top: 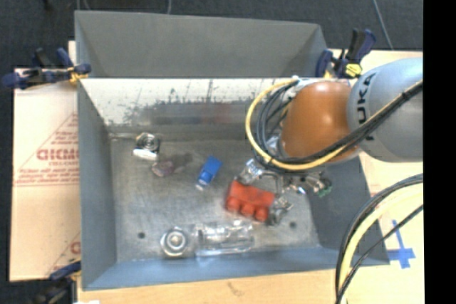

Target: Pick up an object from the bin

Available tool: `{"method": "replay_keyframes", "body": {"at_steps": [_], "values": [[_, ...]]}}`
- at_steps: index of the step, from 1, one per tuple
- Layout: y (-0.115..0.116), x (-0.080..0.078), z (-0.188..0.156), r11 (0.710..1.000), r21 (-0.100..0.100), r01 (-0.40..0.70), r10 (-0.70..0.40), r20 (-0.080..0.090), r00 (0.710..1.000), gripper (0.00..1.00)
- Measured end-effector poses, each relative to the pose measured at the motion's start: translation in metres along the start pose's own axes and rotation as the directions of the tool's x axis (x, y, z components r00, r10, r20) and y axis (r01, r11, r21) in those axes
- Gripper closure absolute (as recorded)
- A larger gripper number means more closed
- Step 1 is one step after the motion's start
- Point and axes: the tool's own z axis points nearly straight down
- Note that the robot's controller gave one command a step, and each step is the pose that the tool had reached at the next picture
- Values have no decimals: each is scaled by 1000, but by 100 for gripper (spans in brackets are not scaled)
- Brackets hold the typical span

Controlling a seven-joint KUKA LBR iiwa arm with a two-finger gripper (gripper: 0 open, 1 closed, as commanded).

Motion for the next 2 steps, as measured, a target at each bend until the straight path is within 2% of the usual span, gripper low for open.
{"method": "replay_keyframes", "body": {"at_steps": [1, 2], "values": [[0, -1, 0, 1000, 0, 3, -3, 2, 1000, 100], [-67, -1, -212, 969, -4, 246, -246, -3, 969, 100]]}}
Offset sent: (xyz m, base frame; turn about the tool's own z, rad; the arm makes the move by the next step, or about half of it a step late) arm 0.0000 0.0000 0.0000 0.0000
